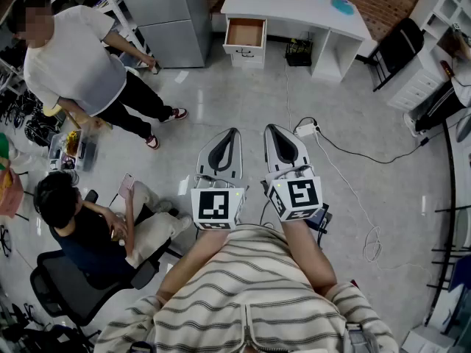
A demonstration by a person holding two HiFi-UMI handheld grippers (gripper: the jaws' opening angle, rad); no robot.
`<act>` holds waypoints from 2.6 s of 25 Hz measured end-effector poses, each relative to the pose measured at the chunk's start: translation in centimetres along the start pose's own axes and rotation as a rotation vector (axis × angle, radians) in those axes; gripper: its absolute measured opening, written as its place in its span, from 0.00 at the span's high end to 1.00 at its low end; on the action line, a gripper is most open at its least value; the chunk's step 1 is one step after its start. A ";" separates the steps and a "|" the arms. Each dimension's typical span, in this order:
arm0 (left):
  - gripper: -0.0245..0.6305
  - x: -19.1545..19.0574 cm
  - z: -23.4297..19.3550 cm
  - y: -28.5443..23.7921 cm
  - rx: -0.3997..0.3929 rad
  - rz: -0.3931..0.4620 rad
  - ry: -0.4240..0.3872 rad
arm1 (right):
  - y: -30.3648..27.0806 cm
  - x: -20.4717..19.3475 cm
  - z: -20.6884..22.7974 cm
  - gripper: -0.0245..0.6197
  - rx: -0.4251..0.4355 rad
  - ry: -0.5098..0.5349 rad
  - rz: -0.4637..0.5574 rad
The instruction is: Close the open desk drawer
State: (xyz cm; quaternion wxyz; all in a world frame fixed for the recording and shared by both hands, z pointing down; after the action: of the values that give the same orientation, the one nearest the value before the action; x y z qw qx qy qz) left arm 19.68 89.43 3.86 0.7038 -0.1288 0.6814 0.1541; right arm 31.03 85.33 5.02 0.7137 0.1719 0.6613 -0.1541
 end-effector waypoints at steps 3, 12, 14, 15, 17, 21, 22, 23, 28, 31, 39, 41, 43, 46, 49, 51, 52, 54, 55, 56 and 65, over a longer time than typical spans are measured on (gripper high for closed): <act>0.95 0.5 -0.3 -0.4 -0.002 0.016 -0.009 | -0.4 0.3 0.0 0.95 0.007 0.003 0.011; 0.95 -0.1 -1.6 0.3 -0.015 0.016 0.002 | -0.7 -0.2 -1.4 0.95 0.000 0.015 0.008; 0.95 -0.4 -2.2 0.7 -0.017 0.017 0.004 | -1.0 -0.5 -1.9 0.95 -0.001 0.009 0.005; 0.95 -0.7 -2.5 0.8 -0.017 0.014 0.007 | -1.1 -0.7 -2.2 0.95 0.000 0.000 0.003; 0.95 -1.1 -3.3 1.1 -0.017 0.013 0.015 | -1.4 -0.9 -2.6 0.95 0.000 -0.018 0.005; 0.95 -1.4 -5.0 1.2 -0.025 0.023 0.032 | -2.3 -1.0 -3.7 0.95 -0.008 -0.024 0.008; 0.95 -1.5 -5.4 1.3 -0.026 0.024 0.038 | -2.5 -1.1 -4.0 0.95 -0.011 -0.023 0.008; 0.95 -1.6 -5.8 1.5 -0.028 0.027 0.041 | -2.7 -1.1 -4.3 0.95 -0.015 -0.021 0.009; 0.95 -2.2 -7.7 2.7 -0.036 0.047 0.052 | -3.1 -1.5 -6.1 0.95 -0.042 -0.016 0.018; 0.95 -2.6 -8.6 3.5 -0.038 0.051 0.056 | -3.1 -1.8 -7.6 0.95 -0.033 -0.001 0.021; 0.95 -2.5 -10.0 3.2 -0.047 0.070 0.043 | -4.2 -0.9 -8.7 0.95 -0.024 0.019 0.064; 0.95 -2.7 -10.8 2.7 -0.045 0.071 0.040 | -5.1 -1.1 -8.9 0.95 -0.021 0.015 0.067; 0.95 -2.9 -11.6 2.0 -0.044 0.069 0.033 | -6.2 -1.4 -8.9 0.95 -0.012 0.012 0.071; 0.95 -3.5 -12.8 0.9 -0.039 0.063 0.016 | -8.0 -1.9 -8.9 0.95 -0.005 0.002 0.085; 0.95 -4.2 -14.7 -0.9 -0.032 0.065 0.000 | -10.5 -2.9 -8.8 0.95 -0.001 -0.007 0.101; 0.95 -4.8 -15.9 -2.4 -0.028 0.063 -0.010 | -12.3 -3.6 -8.3 0.95 -0.005 -0.008 0.107; 0.95 -5.0 -16.4 -3.3 -0.027 0.061 -0.015 | -13.2 -3.9 -8.0 0.95 -0.007 -0.008 0.110; 0.95 -5.2 -17.5 -5.2 -0.028 0.057 -0.023 | -15.4 -4.2 -7.1 0.95 -0.014 -0.016 0.111; 0.95 -5.3 -18.2 -6.3 -0.030 0.053 -0.025 | -16.7 -4.3 -6.5 0.95 -0.019 -0.022 0.108; 0.95 -5.4 -18.8 -7.3 -0.031 0.051 -0.025 | -17.9 -4.5 -6.0 0.95 -0.024 -0.028 0.104; 0.95 -7.7 -24.2 -16.7 -0.044 0.017 0.010 | -28.6 -6.2 -2.6 0.95 -0.047 -0.032 0.057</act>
State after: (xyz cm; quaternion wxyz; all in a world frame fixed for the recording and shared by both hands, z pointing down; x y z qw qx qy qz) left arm 3.81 64.30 10.13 0.6961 -0.1392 0.6824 0.1741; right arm 15.46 60.84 9.84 0.7321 0.1714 0.6481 -0.1207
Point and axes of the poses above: the fingertips, and each gripper's own axes: y backward along the fingers, z to its right, x out of its top, the point moved 5 cm from there along y, backward along the fingers, and after that the axes turned 12 degrees about -x, right-handed, at the moved point
